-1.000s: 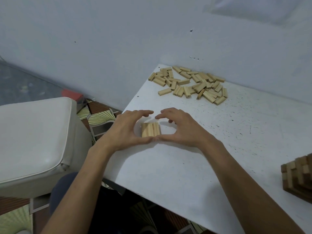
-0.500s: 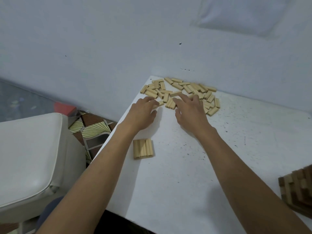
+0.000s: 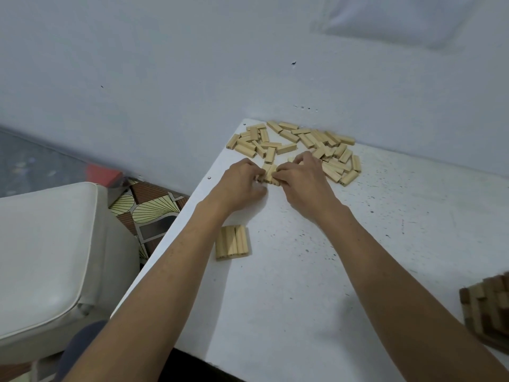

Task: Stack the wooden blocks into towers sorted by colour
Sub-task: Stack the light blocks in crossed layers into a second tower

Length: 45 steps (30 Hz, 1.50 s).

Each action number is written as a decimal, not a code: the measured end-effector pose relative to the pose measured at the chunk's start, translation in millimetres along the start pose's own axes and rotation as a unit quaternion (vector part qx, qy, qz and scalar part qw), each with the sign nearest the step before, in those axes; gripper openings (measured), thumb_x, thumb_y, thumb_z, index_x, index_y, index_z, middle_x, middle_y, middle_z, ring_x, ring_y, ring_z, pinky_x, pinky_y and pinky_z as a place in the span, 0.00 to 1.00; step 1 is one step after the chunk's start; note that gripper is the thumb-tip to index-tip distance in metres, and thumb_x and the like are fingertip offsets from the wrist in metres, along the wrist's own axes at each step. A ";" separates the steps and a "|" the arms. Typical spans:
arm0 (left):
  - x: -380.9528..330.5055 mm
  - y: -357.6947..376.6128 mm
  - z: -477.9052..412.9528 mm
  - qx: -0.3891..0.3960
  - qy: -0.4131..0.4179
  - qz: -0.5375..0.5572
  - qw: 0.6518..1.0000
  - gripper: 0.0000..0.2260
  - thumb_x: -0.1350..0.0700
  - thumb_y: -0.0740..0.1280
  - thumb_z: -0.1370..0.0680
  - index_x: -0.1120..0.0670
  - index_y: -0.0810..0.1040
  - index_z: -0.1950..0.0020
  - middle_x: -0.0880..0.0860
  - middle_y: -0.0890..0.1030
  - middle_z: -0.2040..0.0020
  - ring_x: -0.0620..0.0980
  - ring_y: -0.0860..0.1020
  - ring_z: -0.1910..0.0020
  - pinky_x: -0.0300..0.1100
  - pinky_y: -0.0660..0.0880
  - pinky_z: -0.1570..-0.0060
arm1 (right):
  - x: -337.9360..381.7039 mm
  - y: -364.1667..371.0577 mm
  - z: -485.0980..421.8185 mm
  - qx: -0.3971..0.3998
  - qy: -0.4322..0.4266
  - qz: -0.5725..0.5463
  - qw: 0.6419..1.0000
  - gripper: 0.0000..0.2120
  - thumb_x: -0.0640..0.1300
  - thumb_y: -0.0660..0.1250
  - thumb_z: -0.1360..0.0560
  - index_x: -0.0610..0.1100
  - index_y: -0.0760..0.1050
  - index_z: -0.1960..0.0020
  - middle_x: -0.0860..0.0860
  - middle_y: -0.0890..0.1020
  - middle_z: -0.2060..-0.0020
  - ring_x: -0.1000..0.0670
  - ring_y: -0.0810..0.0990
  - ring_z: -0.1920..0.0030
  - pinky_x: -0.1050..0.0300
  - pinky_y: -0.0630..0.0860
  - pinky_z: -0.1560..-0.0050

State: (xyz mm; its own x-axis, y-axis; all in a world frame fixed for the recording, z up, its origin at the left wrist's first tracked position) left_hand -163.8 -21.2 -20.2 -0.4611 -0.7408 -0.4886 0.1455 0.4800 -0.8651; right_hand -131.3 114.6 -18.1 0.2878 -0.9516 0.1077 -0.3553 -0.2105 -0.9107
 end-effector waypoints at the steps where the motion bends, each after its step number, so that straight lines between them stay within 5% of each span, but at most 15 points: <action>1: -0.9 -0.4 1.9 0.006 -0.002 -0.001 1.000 0.16 0.51 0.73 0.27 0.56 0.82 0.41 0.55 0.78 0.43 0.52 0.76 0.44 0.45 0.72 0.44 | 2.5 -1.1 3.7 0.009 -0.005 -0.014 1.000 0.09 0.38 0.68 0.23 0.45 0.85 0.47 0.54 0.85 0.51 0.44 0.69 0.51 0.49 0.70 0.49; 5: -4.7 0.2 9.1 0.037 0.001 -0.017 0.999 0.27 0.41 0.76 0.32 0.54 0.80 0.39 0.50 0.78 0.44 0.49 0.76 0.46 0.39 0.70 0.48 | 8.3 -5.3 21.5 0.056 -0.013 -0.065 0.996 0.10 0.41 0.66 0.20 0.43 0.82 0.42 0.50 0.83 0.47 0.45 0.70 0.50 0.50 0.73 0.48; 13: -38.7 8.7 35.5 0.079 0.055 -0.016 0.995 0.20 0.45 0.76 0.31 0.53 0.80 0.44 0.49 0.79 0.48 0.48 0.77 0.50 0.44 0.74 0.48 | 3.4 -20.0 69.1 0.127 0.103 -0.239 0.957 0.09 0.45 0.71 0.24 0.50 0.81 0.44 0.51 0.70 0.31 0.49 0.74 0.37 0.51 0.73 0.37; 16: -51.1 13.8 52.7 0.096 0.069 0.000 0.993 0.21 0.47 0.76 0.31 0.51 0.75 0.43 0.47 0.79 0.46 0.47 0.77 0.47 0.43 0.73 0.46 | 5.2 -30.4 89.6 0.151 0.115 -0.256 0.948 0.10 0.45 0.71 0.25 0.53 0.78 0.45 0.54 0.71 0.31 0.54 0.75 0.44 0.57 0.74 0.42; 21: -71.1 19.1 80.0 0.122 0.114 -0.012 0.986 0.21 0.49 0.74 0.30 0.49 0.72 0.40 0.45 0.78 0.45 0.46 0.74 0.47 0.42 0.70 0.46 | 11.3 -44.4 123.0 0.166 0.100 -0.211 0.958 0.12 0.50 0.71 0.25 0.54 0.77 0.43 0.60 0.76 0.40 0.55 0.66 0.42 0.62 0.67 0.45; 26: -75.9 26.2 100.5 0.126 0.133 -0.013 0.983 0.18 0.48 0.73 0.29 0.48 0.75 0.42 0.44 0.78 0.46 0.45 0.74 0.48 0.42 0.69 0.45 | 14.8 -49.3 148.0 0.168 0.078 -0.203 0.961 0.13 0.51 0.71 0.25 0.53 0.79 0.41 0.59 0.76 0.37 0.55 0.69 0.45 0.73 0.61 0.48; 35: -81.9 32.9 114.4 0.109 0.124 0.010 0.986 0.12 0.53 0.73 0.27 0.52 0.80 0.45 0.50 0.80 0.44 0.47 0.78 0.49 0.47 0.76 0.47 | 16.5 -50.1 155.1 0.161 0.106 -0.277 0.941 0.13 0.46 0.73 0.26 0.49 0.81 0.42 0.55 0.78 0.39 0.55 0.76 0.43 0.53 0.76 0.41; 45: -78.7 33.0 115.8 0.104 0.103 0.003 0.989 0.19 0.47 0.73 0.28 0.49 0.73 0.41 0.46 0.78 0.46 0.46 0.75 0.49 0.41 0.71 0.49 | 15.0 -54.2 154.5 0.173 0.106 -0.274 0.940 0.12 0.46 0.73 0.27 0.53 0.78 0.45 0.59 0.76 0.45 0.60 0.75 0.49 0.66 0.74 0.49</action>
State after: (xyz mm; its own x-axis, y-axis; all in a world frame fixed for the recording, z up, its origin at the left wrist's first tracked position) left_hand -21.4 -1.5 -23.4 -0.6243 -0.6166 -0.4796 0.3163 0.3618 -0.8769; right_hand 29.6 146.3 -28.7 0.1469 -0.7525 0.6420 0.1150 -0.6317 -0.7667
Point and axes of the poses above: each hand's wrist, its own z-axis away from the middle knuckle, its own y-axis out of the palm, x = y × z, the point moved 6 cm from there along -z, towards the middle knuckle
